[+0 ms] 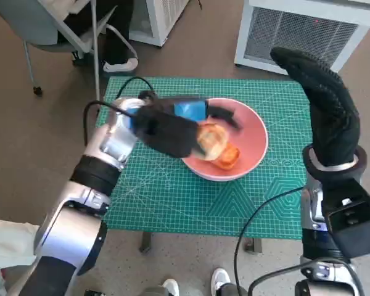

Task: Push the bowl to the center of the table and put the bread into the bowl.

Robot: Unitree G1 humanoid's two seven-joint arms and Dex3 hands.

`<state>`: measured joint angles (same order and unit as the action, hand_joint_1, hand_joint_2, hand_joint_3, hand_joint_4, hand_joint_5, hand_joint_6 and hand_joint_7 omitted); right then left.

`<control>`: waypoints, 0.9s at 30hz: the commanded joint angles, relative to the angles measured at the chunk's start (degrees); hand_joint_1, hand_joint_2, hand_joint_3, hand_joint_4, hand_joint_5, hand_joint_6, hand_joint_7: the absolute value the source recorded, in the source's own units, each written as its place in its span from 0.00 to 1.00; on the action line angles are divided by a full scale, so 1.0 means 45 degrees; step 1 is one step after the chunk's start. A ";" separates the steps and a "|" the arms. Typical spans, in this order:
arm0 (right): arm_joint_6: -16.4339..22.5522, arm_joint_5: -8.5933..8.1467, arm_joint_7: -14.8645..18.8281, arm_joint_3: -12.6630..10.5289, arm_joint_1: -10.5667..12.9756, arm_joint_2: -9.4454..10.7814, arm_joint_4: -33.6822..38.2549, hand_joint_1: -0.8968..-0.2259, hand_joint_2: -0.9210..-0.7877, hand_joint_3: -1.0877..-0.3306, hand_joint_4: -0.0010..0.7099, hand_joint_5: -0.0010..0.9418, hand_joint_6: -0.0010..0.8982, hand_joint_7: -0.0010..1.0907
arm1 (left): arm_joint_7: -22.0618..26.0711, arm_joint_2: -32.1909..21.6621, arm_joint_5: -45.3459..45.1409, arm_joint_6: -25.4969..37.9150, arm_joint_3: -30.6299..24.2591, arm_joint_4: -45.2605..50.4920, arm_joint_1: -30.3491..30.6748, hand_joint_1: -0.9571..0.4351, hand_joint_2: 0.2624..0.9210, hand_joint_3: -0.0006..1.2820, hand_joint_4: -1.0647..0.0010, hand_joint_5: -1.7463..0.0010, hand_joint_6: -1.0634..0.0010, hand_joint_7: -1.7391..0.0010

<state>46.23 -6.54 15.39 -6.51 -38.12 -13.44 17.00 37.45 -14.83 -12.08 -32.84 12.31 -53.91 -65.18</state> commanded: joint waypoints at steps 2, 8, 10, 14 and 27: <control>-0.0265 0.0175 -0.0192 -0.0051 0.0195 -0.0109 -0.0166 0.51 0.00 0.44 0.37 0.00 0.00 0.53 | -0.1731 0.0415 0.1137 -0.2231 -0.1302 -0.0622 0.0315 0.45 1.00 0.06 0.70 0.99 0.67 0.88; -0.0459 0.0188 -0.0308 -0.0027 0.0134 -0.0074 -0.0275 0.49 0.00 0.45 0.37 0.00 0.00 0.52 | -0.2629 0.1331 0.3078 -0.2960 -0.2823 -0.0320 0.0790 0.41 1.00 0.14 0.63 0.97 0.62 0.87; -0.0526 0.0192 -0.0357 -0.0009 0.0112 -0.0044 -0.0315 0.49 0.00 0.45 0.37 0.00 0.00 0.52 | -0.2688 0.1589 0.3655 -0.3065 -0.3163 -0.0108 0.1022 0.40 1.00 0.17 0.61 0.97 0.62 0.87; -0.0650 0.0166 -0.0412 0.0014 0.0044 -0.0003 -0.0325 0.48 0.00 0.45 0.37 0.00 0.00 0.52 | -0.2566 0.1950 0.4544 -0.2863 -0.3563 0.0553 0.1401 0.37 1.00 0.26 0.60 0.97 0.63 0.87; -0.1077 0.0279 -0.0685 0.0008 -0.0117 0.0007 -0.0619 0.47 0.00 0.45 0.37 0.00 0.00 0.52 | -0.2535 0.2726 0.5883 -0.1673 -0.3845 0.3360 0.2882 0.38 1.00 0.34 0.64 1.00 0.82 0.68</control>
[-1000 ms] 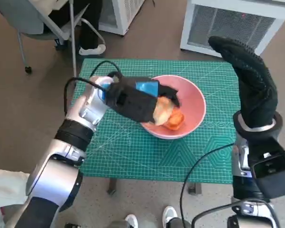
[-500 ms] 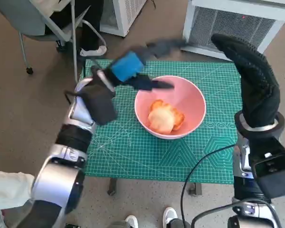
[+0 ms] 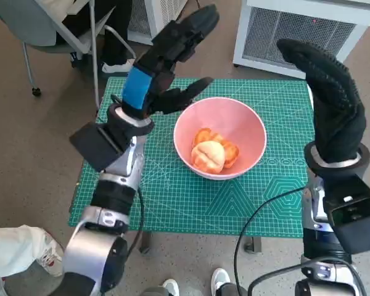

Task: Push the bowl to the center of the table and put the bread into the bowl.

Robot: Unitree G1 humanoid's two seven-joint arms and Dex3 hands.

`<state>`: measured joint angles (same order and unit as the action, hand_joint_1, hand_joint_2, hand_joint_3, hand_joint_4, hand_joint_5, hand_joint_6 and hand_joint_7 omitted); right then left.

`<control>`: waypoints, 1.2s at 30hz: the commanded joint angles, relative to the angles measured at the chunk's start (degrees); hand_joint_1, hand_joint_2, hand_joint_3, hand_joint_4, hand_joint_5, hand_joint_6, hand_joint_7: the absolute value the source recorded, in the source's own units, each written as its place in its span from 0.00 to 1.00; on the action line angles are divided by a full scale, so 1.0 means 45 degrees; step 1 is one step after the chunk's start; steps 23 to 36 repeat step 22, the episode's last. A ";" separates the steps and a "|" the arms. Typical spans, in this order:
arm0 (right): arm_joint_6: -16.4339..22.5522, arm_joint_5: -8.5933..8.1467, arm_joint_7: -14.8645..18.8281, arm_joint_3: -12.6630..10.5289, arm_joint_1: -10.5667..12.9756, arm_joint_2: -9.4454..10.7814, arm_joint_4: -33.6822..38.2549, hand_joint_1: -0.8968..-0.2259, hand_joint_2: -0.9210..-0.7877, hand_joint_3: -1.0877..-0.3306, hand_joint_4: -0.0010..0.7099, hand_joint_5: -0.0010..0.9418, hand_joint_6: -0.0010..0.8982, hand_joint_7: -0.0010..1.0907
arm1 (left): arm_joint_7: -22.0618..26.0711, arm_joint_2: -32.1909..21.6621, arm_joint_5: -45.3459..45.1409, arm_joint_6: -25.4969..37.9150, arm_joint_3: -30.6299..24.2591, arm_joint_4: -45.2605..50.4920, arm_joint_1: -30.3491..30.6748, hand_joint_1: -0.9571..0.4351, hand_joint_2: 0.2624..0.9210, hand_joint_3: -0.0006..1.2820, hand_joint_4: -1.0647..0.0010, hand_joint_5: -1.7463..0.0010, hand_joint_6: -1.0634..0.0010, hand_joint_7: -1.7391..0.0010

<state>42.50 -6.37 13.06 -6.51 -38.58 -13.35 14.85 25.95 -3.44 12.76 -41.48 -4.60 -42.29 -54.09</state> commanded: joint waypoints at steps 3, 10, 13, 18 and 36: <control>-0.0297 0.0277 -0.0200 -0.0001 -0.0061 -0.0042 -0.0163 0.47 0.00 0.44 0.37 0.00 0.00 0.53 | 0.0044 0.0273 0.0457 0.0332 -0.0098 0.1044 0.0599 0.37 1.00 0.34 0.65 1.00 0.86 0.64; -0.0324 0.0451 -0.0347 -0.0021 -0.0224 -0.0093 -0.0085 0.48 0.00 0.44 0.37 0.00 0.00 0.53 | 0.0156 0.0470 0.0585 0.0433 -0.0072 0.1519 0.0923 0.36 1.00 0.34 0.67 1.00 0.89 0.62; -0.0340 0.0480 -0.0366 -0.0027 -0.0296 -0.0083 -0.0034 0.48 0.00 0.44 0.37 0.00 0.00 0.53 | 0.0222 0.0580 0.0732 0.0504 -0.0070 0.1771 0.1063 0.36 1.00 0.34 0.67 1.00 0.91 0.60; -0.0427 0.0374 -0.0321 -0.0034 -0.0425 -0.0060 0.0069 0.48 0.00 0.44 0.36 0.00 0.00 0.53 | 0.0435 0.0770 0.1159 0.0647 -0.0102 0.2149 0.1254 0.38 1.00 0.33 0.68 1.00 0.92 0.59; -0.0516 0.0237 -0.0250 -0.0016 -0.0528 -0.0024 0.0126 0.49 0.00 0.44 0.36 0.00 0.00 0.53 | 0.0571 0.0845 0.1355 0.0705 -0.0124 0.2421 0.1370 0.39 1.00 0.33 0.69 1.00 0.93 0.59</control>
